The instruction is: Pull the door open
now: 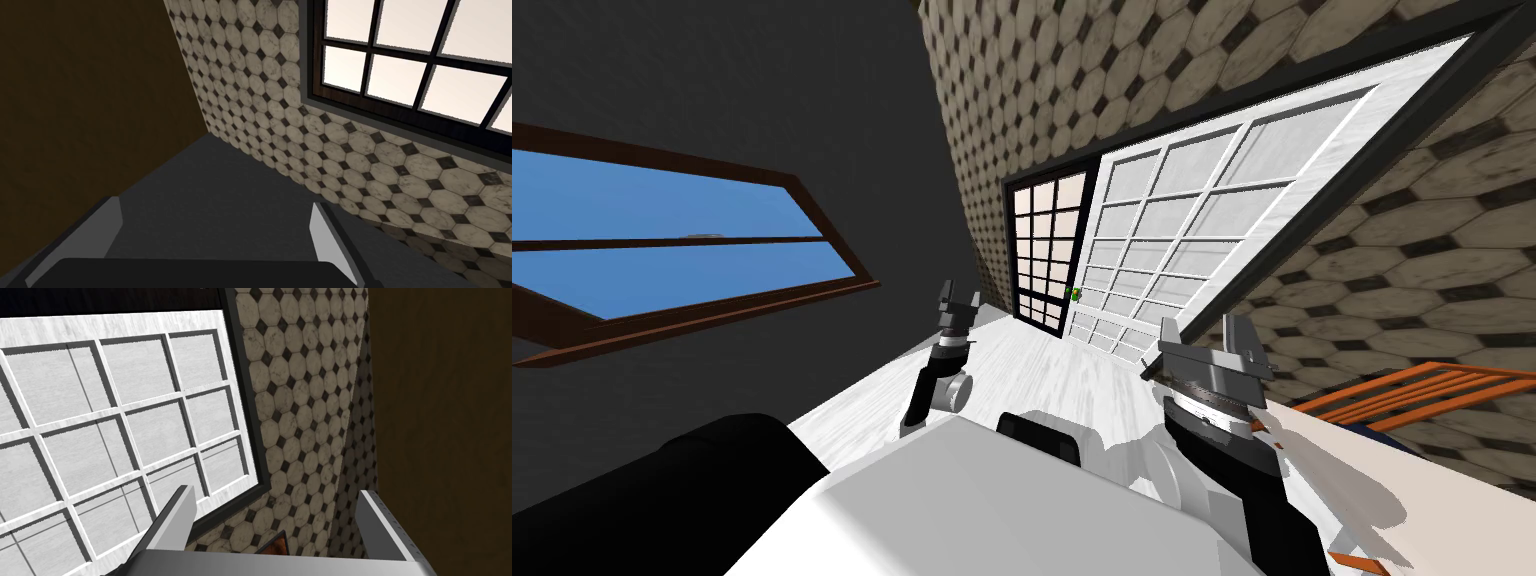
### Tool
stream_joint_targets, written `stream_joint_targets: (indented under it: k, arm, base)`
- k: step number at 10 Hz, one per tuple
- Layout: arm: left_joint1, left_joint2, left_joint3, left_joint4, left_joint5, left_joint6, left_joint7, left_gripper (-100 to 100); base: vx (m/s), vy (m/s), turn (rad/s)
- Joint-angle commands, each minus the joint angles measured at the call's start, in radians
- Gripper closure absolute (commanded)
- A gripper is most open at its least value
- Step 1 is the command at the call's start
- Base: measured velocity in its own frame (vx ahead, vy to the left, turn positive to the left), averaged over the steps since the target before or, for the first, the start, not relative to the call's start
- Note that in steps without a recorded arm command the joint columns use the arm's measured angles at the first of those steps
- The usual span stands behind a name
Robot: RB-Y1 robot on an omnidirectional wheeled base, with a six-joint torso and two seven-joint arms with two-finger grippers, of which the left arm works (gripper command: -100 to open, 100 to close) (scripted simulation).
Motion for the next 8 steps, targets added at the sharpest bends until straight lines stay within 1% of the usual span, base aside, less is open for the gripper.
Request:
stream_joint_targets:
  k: [1, 3, 4, 5, 8]
  arm:
    - [-0.008, 0.009, 0.005, 0.030, -0.011, -0.008, -0.026, -100]
    - [-0.019, 0.019, 0.012, 0.075, -0.028, -0.020, -0.064, -100]
    - [-0.027, 0.025, 0.017, 0.104, -0.039, -0.028, -0.090, -100]
    - [-0.031, 0.029, 0.020, 0.120, -0.045, -0.032, -0.103, -100]
    - [-0.044, 0.038, 0.028, 0.171, -0.065, -0.045, -0.147, -100]
  base:
    - [0.068, -0.033, -0.031]
    - [0.138, -0.052, -0.030]
    - [0.177, -0.060, -0.043]
    - [0.148, -0.063, -0.028]
    - [0.079, -0.045, -0.020]
